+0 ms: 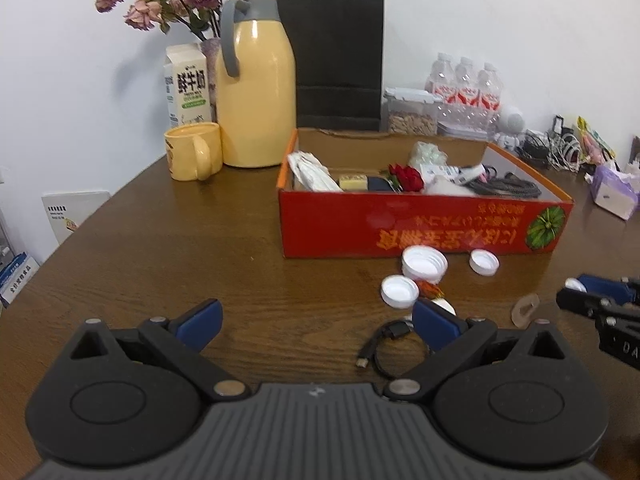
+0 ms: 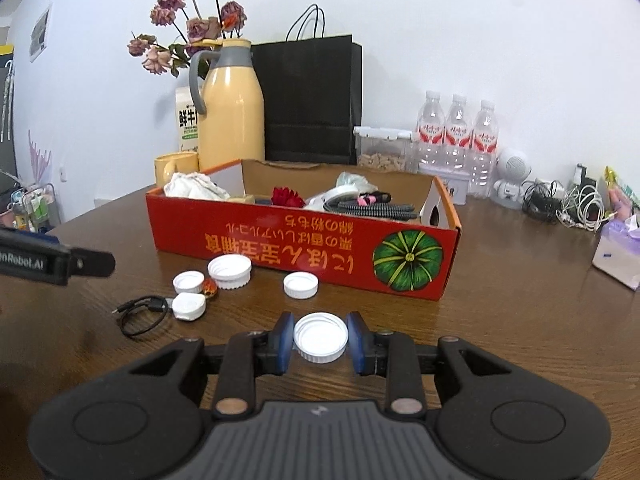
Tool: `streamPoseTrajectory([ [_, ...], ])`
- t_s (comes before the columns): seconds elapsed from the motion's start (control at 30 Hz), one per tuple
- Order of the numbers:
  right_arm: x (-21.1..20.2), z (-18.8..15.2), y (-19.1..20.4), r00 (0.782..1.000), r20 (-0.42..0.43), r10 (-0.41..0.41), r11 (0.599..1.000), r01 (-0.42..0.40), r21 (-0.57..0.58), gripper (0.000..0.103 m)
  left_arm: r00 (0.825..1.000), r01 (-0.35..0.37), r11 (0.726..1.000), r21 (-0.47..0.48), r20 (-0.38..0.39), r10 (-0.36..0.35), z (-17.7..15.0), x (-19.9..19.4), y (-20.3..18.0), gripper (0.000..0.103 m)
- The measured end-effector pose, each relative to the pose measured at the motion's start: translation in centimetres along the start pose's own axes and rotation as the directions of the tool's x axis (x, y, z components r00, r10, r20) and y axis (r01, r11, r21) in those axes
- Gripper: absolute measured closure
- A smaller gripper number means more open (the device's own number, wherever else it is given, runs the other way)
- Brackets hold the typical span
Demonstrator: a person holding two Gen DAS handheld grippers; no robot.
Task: Organize objects
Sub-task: 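Hold the white cap with the right gripper while the left gripper grasps the black cable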
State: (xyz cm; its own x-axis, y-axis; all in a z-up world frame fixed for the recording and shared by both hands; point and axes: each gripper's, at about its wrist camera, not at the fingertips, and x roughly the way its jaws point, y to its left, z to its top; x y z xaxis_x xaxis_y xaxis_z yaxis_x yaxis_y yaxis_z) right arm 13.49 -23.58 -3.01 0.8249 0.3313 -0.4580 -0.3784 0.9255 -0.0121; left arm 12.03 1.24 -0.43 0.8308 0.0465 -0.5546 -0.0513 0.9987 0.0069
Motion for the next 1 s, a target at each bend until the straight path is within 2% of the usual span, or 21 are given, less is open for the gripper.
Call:
streamPoseTrajectory([
  [0.27, -0.3, 0.0, 0.3, 1.000, 0.017, 0.000, 1.000, 0.001, -0.013, 0.076, 0.996, 0.054, 0.998, 0.045, -0.074, -0.051, -1.5, 1.0, -1.8, 0.000],
  [0.47, -0.3, 0.0, 0.3, 1.000, 0.019, 0.005, 1.000, -0.004, -0.016, 0.076, 0.997, 0.051, 0.998, 0.029, -0.061, -0.049, -1.2, 1.8, -2.2, 0.001],
  [0.63, -0.3, -0.1, 0.3, 1.000, 0.019, 0.009, 1.000, -0.008, -0.018, 0.076, 0.997, 0.041, 0.998, 0.038, -0.070, -0.039, -0.9, 2.8, -2.4, 0.019],
  [0.8, -0.2, 0.0, 0.4, 1.000, 0.018, 0.010, 1.000, -0.010, -0.018, 0.076, 0.996, 0.053, 0.996, 0.068, -0.082, -0.047, -0.9, 3.6, -2.6, 0.029],
  [1.0, -0.3, 0.0, 0.4, 1.000, 0.017, 0.012, 1.000, -0.011, -0.019, 0.076, 0.989, 0.121, 0.988, 0.095, -0.101, -0.112, -0.9, 4.2, -2.8, 0.060],
])
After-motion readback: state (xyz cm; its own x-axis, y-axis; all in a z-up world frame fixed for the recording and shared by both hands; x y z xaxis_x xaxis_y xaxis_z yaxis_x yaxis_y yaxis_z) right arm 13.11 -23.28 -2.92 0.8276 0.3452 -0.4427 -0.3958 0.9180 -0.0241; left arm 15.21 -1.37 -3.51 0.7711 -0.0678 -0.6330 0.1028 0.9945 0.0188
